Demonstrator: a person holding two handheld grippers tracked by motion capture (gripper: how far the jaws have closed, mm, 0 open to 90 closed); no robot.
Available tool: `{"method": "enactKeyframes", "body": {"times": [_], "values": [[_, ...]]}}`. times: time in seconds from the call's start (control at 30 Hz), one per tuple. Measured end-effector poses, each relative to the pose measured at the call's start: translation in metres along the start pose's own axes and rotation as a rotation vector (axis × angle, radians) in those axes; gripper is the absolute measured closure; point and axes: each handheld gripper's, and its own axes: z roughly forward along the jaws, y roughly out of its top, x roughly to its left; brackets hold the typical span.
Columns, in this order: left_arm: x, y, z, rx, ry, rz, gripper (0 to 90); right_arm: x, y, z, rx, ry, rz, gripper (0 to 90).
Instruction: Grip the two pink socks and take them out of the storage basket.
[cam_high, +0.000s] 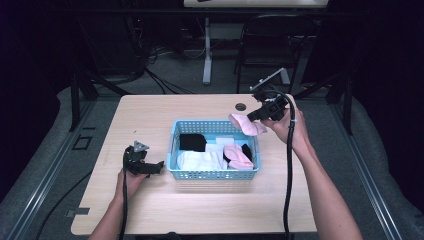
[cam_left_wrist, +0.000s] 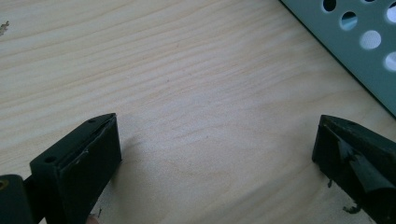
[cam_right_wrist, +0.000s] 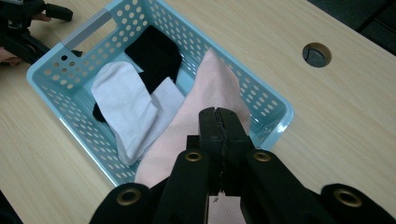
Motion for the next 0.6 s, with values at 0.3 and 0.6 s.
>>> {"method": "enactKeyframes", "body": {"times": [0.3, 0.6], "values": [[0.0, 0.0, 0.0, 0.0, -0.001, 0.0, 1.1, -0.01, -0.007, -0.015, -0.013, -0.021, 0.017, 90.0], [0.0, 0.001, 0.001, -0.001, -0.003, 0.003, 1.1, -0.025, -0.023, -0.034, -0.029, -0.055, 0.051, 90.0]]}}
